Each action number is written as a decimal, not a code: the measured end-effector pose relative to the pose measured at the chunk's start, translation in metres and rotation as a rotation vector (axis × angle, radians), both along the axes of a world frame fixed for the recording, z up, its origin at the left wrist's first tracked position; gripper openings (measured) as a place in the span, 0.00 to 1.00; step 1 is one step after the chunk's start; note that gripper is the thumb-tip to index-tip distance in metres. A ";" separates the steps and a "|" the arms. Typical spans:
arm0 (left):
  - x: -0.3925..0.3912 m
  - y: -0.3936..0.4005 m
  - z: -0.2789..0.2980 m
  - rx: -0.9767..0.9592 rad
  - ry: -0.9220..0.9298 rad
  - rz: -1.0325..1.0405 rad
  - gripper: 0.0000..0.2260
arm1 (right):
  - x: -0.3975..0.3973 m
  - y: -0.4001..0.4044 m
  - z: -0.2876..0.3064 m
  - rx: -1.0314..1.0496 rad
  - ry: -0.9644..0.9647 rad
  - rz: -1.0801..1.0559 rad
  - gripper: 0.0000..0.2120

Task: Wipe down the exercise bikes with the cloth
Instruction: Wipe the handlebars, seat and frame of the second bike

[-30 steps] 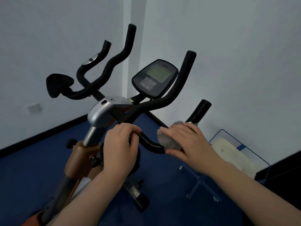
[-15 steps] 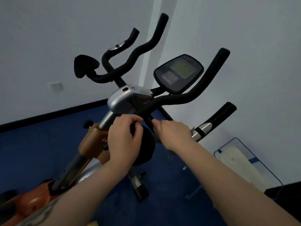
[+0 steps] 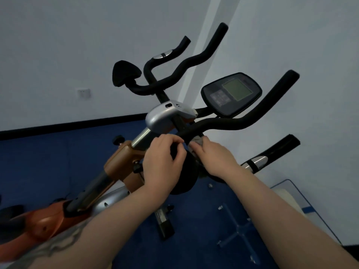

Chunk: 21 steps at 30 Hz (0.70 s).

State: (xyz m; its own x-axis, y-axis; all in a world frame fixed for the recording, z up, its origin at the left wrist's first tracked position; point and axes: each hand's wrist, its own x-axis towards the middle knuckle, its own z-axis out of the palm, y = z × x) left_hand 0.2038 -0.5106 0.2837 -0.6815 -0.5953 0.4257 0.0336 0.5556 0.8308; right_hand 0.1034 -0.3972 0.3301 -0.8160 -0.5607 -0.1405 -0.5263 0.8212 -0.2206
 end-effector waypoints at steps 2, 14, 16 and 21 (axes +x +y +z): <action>0.000 0.000 -0.001 -0.004 -0.004 -0.008 0.04 | 0.010 0.013 -0.005 0.004 0.035 0.031 0.20; 0.000 0.000 -0.001 0.130 -0.039 0.043 0.02 | 0.017 0.009 0.002 -0.009 0.017 0.031 0.20; -0.001 -0.002 -0.002 0.182 -0.044 0.060 0.02 | 0.019 0.022 0.007 0.077 0.038 0.094 0.19; -0.002 -0.007 -0.007 0.281 -0.075 0.093 0.07 | 0.011 0.036 0.031 -0.272 0.161 0.046 0.14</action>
